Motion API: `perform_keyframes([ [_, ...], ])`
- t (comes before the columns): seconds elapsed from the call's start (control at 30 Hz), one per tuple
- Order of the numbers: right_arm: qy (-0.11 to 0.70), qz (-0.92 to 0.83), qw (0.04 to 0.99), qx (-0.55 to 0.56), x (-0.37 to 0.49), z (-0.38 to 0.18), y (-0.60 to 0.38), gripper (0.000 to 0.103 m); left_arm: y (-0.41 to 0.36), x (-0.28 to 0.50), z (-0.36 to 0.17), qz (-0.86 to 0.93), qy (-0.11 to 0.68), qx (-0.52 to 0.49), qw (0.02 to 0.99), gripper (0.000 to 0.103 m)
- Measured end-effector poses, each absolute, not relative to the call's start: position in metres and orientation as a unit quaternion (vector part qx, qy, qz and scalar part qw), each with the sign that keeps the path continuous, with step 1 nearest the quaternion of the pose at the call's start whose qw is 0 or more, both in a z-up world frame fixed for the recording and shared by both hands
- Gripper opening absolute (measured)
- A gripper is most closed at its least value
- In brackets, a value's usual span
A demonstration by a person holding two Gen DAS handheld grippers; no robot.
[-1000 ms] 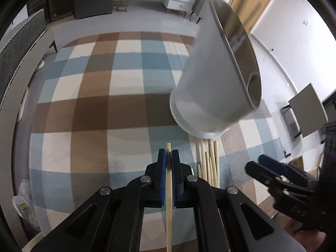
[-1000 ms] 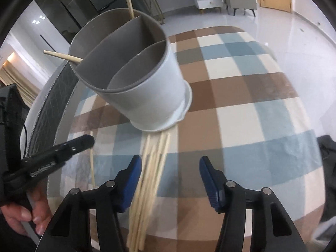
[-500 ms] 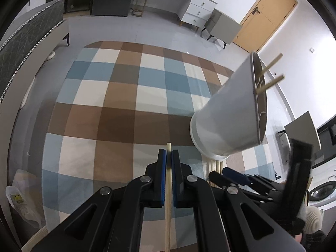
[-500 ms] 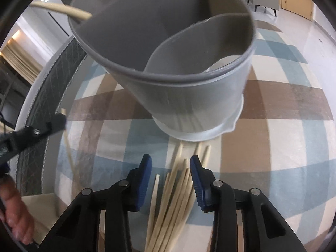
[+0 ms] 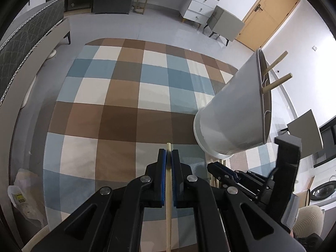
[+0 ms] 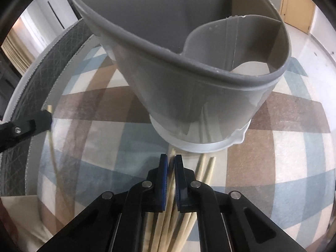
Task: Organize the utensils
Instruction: 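Close the left tool on a chopstick while the right tool grasps another, then lift both held chopsticks and carry them above the grey holder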
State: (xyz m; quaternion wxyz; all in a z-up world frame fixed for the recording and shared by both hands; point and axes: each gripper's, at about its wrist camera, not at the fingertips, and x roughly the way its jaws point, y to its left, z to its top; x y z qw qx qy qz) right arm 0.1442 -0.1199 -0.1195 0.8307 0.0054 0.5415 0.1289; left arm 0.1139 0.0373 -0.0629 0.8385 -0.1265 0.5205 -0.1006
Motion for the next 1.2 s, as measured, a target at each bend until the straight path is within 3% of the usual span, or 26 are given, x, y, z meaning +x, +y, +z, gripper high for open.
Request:
perform_keyframes([
  [0.77,0.356,0.207,0.906,0.096,0.045,-0.014,-0.178,0.004,0.009,0.051,-0.028,-0.128,0.487,-0.087,0.860,0.000],
  [1.2,0.350,0.218,0.904,0.113,0.037,-0.005,-0.187,0.004,-0.007,0.033,-0.015,-0.110,0.489,-0.049,0.864,0.000],
])
